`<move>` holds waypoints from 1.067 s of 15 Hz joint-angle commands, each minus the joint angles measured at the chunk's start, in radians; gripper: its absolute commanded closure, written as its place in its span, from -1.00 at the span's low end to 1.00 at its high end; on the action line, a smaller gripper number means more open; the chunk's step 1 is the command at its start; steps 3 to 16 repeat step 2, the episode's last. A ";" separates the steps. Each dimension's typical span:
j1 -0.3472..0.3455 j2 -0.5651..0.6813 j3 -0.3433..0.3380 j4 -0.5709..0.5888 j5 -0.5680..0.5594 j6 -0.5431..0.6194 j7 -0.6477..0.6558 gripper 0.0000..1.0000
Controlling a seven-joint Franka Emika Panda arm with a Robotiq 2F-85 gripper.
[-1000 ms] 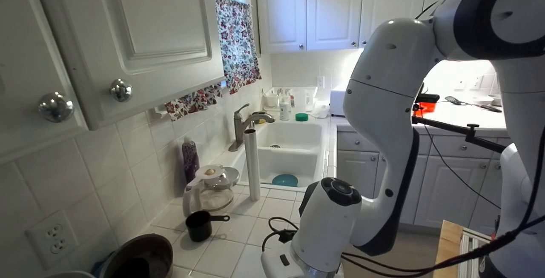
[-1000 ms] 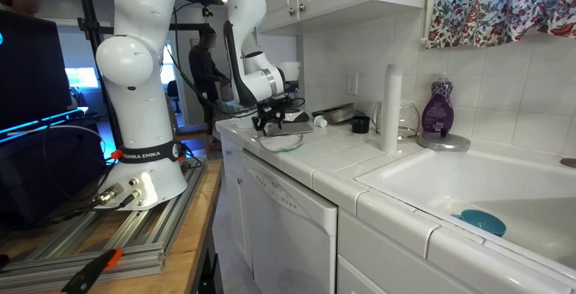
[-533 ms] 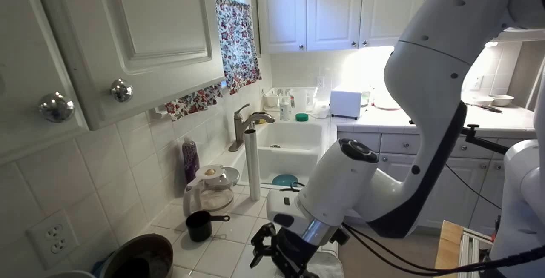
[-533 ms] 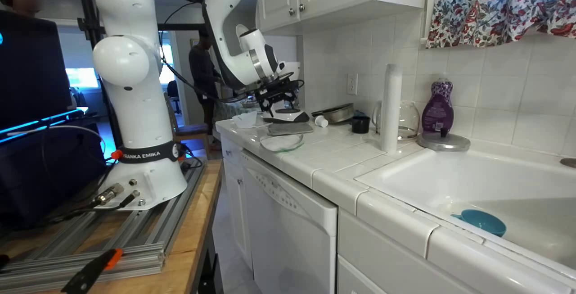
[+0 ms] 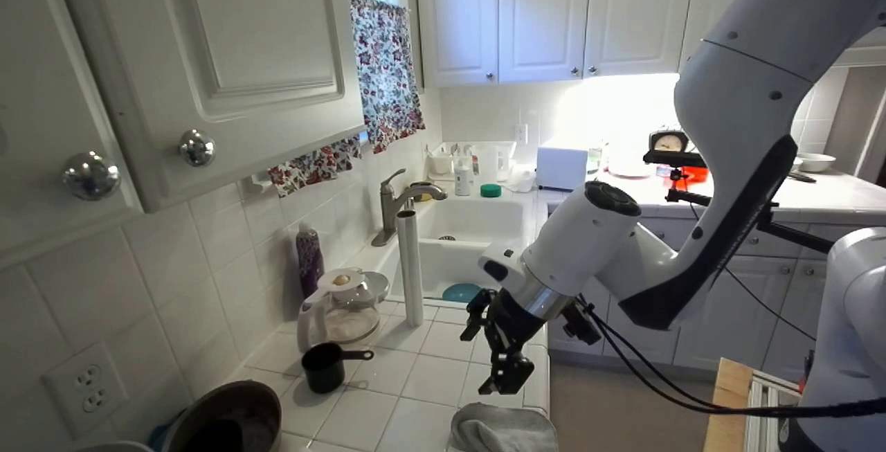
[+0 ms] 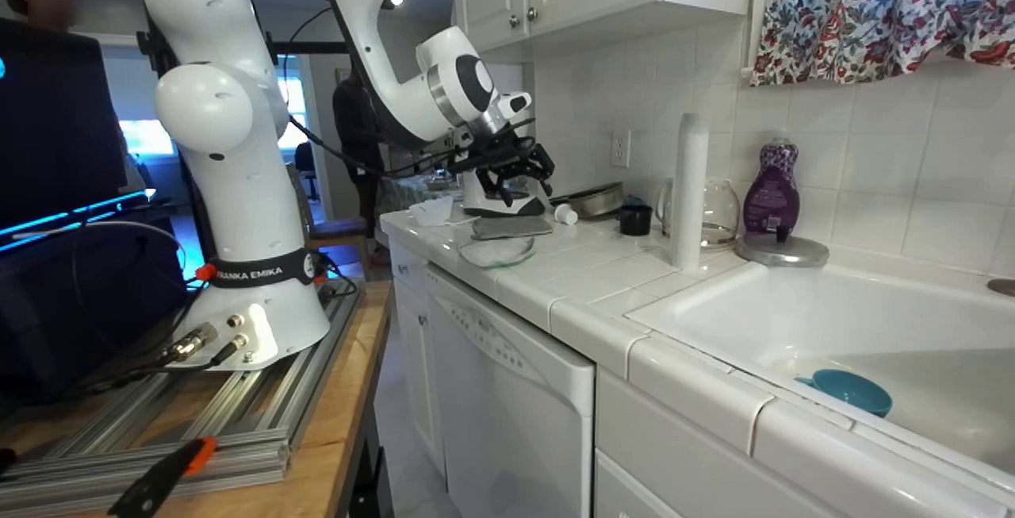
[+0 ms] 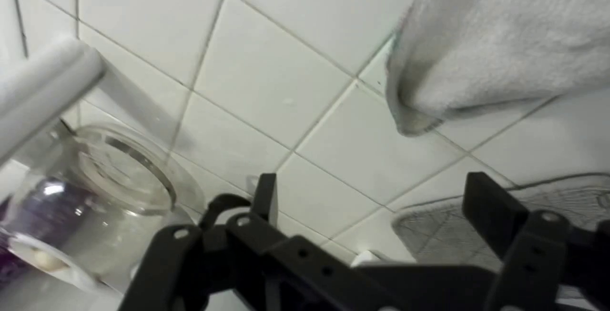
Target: Pick up the scoop, put it upright, move the pot and the bag to the left
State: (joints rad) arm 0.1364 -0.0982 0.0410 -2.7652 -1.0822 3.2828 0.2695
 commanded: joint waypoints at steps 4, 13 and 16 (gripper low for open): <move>-0.015 -0.001 -0.060 0.001 -0.058 0.000 0.088 -1.00; -0.015 -0.001 -0.060 0.001 -0.058 0.000 0.088 -1.00; -0.015 -0.001 -0.060 0.001 -0.058 0.000 0.088 -1.00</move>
